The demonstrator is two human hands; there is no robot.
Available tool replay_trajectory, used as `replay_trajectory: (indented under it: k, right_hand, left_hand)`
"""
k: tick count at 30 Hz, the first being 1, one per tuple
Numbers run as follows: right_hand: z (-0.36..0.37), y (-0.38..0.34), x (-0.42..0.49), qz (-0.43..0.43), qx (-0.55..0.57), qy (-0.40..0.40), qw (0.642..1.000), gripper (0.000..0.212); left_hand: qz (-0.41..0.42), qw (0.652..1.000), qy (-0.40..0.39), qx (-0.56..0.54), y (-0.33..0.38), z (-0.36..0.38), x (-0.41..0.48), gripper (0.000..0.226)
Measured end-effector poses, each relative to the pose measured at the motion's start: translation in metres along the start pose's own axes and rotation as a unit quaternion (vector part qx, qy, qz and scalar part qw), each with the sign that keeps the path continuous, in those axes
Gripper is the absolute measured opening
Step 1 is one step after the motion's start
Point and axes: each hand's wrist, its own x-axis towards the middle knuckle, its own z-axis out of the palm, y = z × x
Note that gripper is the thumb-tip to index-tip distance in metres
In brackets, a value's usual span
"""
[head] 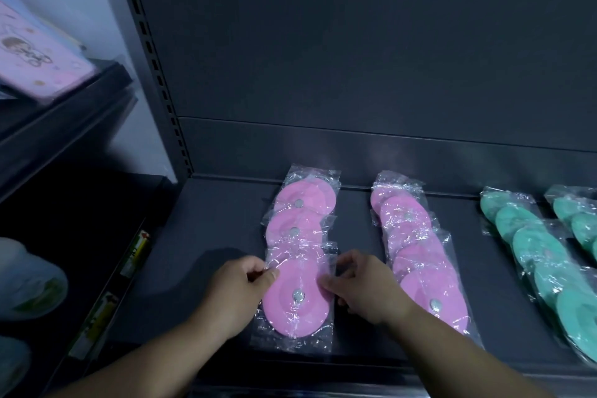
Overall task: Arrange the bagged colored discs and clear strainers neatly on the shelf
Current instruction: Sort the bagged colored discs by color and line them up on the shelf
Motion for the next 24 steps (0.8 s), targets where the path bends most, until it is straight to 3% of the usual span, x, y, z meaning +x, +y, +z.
replay_trajectory:
  k: [6, 12, 17, 19, 24]
  right_hand:
    - [-0.003, 0.001, 0.014, -0.005, 0.022, 0.021, 1.0, 0.032]
    - [-0.009, -0.008, 0.05, 0.01, 0.075, 0.078, 0.994, 0.029]
    - [-0.002, -0.016, 0.065, 0.05, 0.109, 0.038, 0.992, 0.024]
    - [-0.001, -0.016, 0.067, 0.036, 0.114, 0.038, 0.992, 0.019]
    - [-0.011, -0.03, 0.06, -0.034, 0.249, -0.034, 0.967, 0.018]
  left_hand:
    - [-0.044, 0.998, -0.025, -0.03, 0.001, 0.001, 0.003, 0.015]
    - [-0.031, 0.997, 0.055, -0.037, 0.017, -0.012, 0.044, 0.029]
    - [-0.028, 0.999, 0.021, -0.019, 0.017, -0.005, 0.075, 0.028]
    - [-0.029, 0.999, 0.021, -0.038, 0.015, -0.003, 0.077, 0.021]
    - [-0.017, 0.995, 0.012, -0.101, 0.018, -0.008, 0.073, 0.015]
